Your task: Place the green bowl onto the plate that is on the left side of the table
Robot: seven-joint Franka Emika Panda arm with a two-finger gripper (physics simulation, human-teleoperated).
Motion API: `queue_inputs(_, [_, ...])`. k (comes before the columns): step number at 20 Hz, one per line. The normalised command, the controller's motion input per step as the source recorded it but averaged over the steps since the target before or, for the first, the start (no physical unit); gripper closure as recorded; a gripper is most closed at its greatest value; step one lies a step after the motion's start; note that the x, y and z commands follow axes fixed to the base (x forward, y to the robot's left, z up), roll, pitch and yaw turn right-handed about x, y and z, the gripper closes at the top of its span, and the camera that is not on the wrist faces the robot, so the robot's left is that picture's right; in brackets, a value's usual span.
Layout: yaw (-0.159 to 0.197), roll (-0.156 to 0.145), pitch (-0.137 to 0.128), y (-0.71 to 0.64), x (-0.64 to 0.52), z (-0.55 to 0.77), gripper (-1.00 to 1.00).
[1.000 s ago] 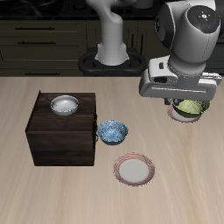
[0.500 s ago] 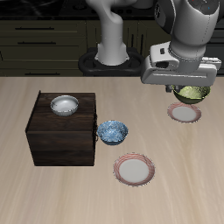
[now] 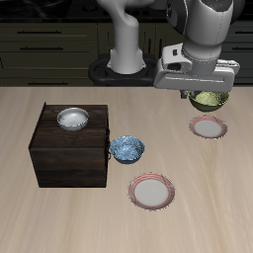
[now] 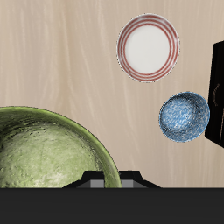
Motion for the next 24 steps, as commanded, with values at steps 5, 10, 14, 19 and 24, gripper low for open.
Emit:
queue_inputs(5, [0.030, -0.006, -0.020, 0.02, -0.23, 0.03, 1.00])
queue_inputs(10, [-0.001, 0.005, 0.004, 0.03, -0.18, 0.00, 1.00])
queue_inputs(14, [0.030, 0.020, -0.023, 0.04, -0.29, -0.04, 1.00])
queue_inputs(19, [-0.005, -0.004, 0.002, -0.07, -0.12, -0.05, 1.00])
queue_inputs(24, [-0.013, 0.016, -0.005, -0.04, -0.23, -0.03, 1.00])
